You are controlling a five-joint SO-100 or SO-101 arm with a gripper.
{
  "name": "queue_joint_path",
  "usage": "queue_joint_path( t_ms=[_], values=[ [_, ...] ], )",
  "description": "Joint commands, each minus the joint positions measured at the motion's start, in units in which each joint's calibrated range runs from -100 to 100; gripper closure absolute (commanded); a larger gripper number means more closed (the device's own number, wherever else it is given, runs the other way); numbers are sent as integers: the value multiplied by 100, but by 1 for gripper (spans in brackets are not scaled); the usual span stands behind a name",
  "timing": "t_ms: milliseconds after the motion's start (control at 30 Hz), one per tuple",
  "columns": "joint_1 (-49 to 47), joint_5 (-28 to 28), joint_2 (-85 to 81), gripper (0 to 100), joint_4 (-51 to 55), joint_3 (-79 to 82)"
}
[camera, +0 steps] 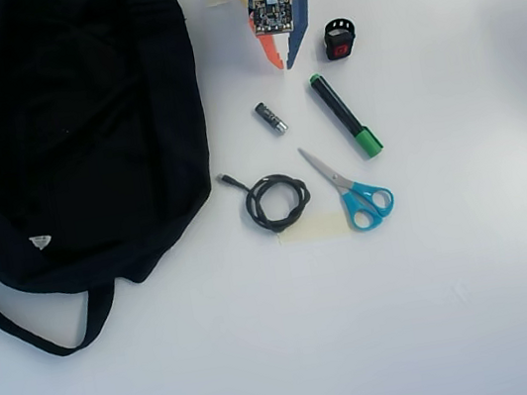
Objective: Put the bike light into the black bag
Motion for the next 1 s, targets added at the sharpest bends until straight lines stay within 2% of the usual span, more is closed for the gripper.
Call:
queue_joint_path(
  t_ms=[0, 967],
  values=[
    [35, 20, -91, 98, 224, 125],
    [20, -32, -91, 98, 181, 125]
  ],
)
